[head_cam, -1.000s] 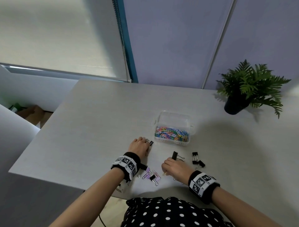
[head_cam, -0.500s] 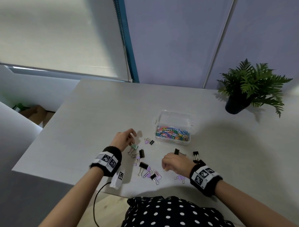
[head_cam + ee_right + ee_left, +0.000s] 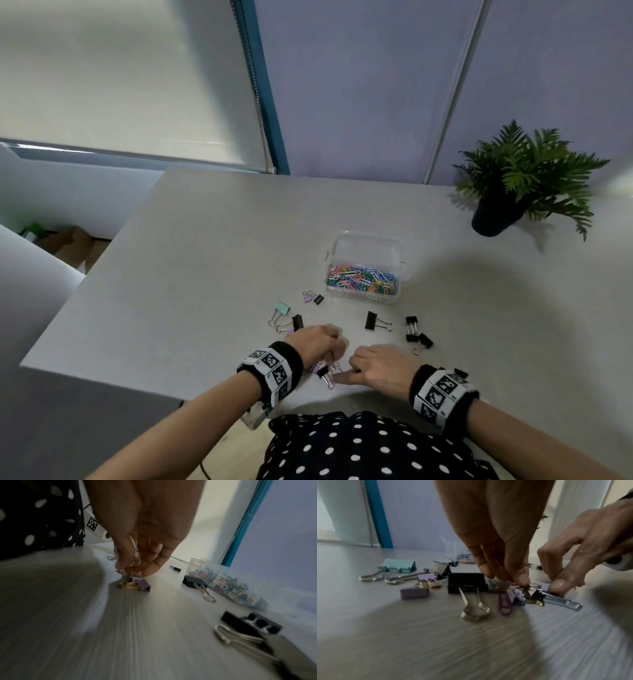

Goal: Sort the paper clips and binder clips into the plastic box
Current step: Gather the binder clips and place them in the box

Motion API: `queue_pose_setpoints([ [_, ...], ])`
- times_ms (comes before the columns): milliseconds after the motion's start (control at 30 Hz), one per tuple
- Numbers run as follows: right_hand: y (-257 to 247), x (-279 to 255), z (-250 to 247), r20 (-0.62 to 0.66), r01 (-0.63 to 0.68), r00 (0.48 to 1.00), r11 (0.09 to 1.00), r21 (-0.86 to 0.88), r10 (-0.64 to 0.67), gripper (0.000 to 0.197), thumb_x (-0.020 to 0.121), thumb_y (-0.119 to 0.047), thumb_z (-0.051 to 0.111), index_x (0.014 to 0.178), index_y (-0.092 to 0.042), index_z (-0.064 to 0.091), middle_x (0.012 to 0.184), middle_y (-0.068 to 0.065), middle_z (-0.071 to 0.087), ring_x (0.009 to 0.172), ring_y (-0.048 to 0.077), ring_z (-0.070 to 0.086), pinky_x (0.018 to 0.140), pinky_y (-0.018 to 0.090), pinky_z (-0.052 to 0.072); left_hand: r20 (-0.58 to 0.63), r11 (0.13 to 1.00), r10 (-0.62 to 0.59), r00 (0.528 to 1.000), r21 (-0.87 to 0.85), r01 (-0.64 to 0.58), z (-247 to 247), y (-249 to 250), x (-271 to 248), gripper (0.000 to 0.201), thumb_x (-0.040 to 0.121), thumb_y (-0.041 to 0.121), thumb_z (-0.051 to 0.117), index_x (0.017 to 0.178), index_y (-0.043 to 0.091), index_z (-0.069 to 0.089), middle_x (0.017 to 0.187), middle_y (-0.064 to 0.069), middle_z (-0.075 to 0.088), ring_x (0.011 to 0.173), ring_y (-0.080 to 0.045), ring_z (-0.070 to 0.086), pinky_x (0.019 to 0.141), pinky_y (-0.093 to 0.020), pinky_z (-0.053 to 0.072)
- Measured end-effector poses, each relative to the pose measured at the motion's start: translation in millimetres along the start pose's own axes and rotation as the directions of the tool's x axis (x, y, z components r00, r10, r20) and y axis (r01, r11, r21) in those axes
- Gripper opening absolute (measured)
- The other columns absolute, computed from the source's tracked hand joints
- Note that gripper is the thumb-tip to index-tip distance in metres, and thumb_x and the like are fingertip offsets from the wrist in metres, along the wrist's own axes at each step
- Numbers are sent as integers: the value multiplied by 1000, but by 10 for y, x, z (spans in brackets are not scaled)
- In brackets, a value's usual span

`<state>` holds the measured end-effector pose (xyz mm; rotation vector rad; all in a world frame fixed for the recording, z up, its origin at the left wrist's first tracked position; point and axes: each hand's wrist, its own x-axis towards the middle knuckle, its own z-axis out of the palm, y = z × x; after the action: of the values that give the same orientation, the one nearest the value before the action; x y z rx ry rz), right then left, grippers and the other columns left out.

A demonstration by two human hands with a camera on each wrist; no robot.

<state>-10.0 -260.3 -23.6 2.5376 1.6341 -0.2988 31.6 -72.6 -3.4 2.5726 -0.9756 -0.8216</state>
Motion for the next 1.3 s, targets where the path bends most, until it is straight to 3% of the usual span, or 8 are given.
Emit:
queue_pose_setpoints([
  [200, 165, -205, 7, -102, -35, 994, 998, 53, 40, 45, 80, -7, 57, 117, -33, 55, 63, -4, 49, 58, 13, 49, 45, 25, 36, 9, 995, 48, 999, 86, -49, 25, -102, -11, 7, 86, 7, 53, 87, 9, 60, 101, -9, 55, 90, -22, 57, 79, -39, 53],
  [400, 329, -384, 74, -56, -145, 986, 978, 148, 154, 66, 57, 2, 80, 107, -34, 57, 65, -4, 50, 58, 12, 50, 36, 21, 37, -36, 985, 58, 998, 165, -52, 65, -52, -7, 18, 89, 3, 44, 105, 6, 52, 111, -12, 51, 90, -26, 57, 79, -40, 53],
  [467, 364, -403, 53, -56, -232, 965, 936, 264, 255, 52, 72, -2, 73, 114, -30, 59, 77, 0, 57, 70, 17, 56, 48, 25, 41, -39, 981, 39, 998, 190, -31, 41, 17, -8, 27, 91, 3, 41, 117, 4, 49, 114, -13, 51, 95, -29, 57, 79, -36, 51],
  [567, 486, -447, -100, 18, -435, 843, 659, 613, 538, 26, 88, -13, 56, 112, -22, 63, 99, 0, 63, 90, 15, 60, 76, 29, 47, -102, 1000, 19, 995, -1, -19, -87, 75, -3, 12, 90, 5, 43, 96, 10, 52, 95, -10, 54, 88, -27, 58, 77, -33, 48],
  [800, 914, -168, -389, -21, -344, 470, 205, 916, 882, 11, 85, -2, 59, 86, -7, 68, 67, -2, 61, 47, -6, 51, 45, 6, 41, -395, 960, -175, 902, -271, 67, -701, 89, 579, 17, 88, 0, 49, 98, -1, 62, 102, -17, 65, 92, -26, 59, 90, -31, 46],
  [967, 1129, 32, -473, 47, -345, 448, 124, 930, 893, 21, 89, -3, 50, 100, -8, 68, 84, 13, 69, 70, 15, 65, 70, 22, 55, -314, 961, -190, 930, -253, 111, -921, 80, 883, 26, 91, 5, 50, 114, 4, 61, 117, -14, 64, 110, -26, 59, 97, -29, 41],
  [1167, 1053, -429, -397, -90, -497, 489, 362, 789, 868, 19, 86, 0, 55, 100, -6, 67, 96, 7, 69, 85, 19, 63, 85, 35, 51, -374, 921, -246, 894, -377, 96, -847, -268, 341, 41, 89, 7, 55, 130, 12, 50, 129, -9, 58, 119, -21, 55, 103, -29, 39],
  [1300, 848, -845, -111, 224, -747, 530, 326, 580, 818, 36, 79, -16, 67, 114, -19, 56, 112, 6, 57, 94, 18, 54, 86, 36, 48, -264, 865, -431, 863, -391, 313, -500, -718, -306, 71, 81, 7, 65, 142, 20, 29, 137, -12, 44, 123, -22, 48, 100, -33, 44],
])
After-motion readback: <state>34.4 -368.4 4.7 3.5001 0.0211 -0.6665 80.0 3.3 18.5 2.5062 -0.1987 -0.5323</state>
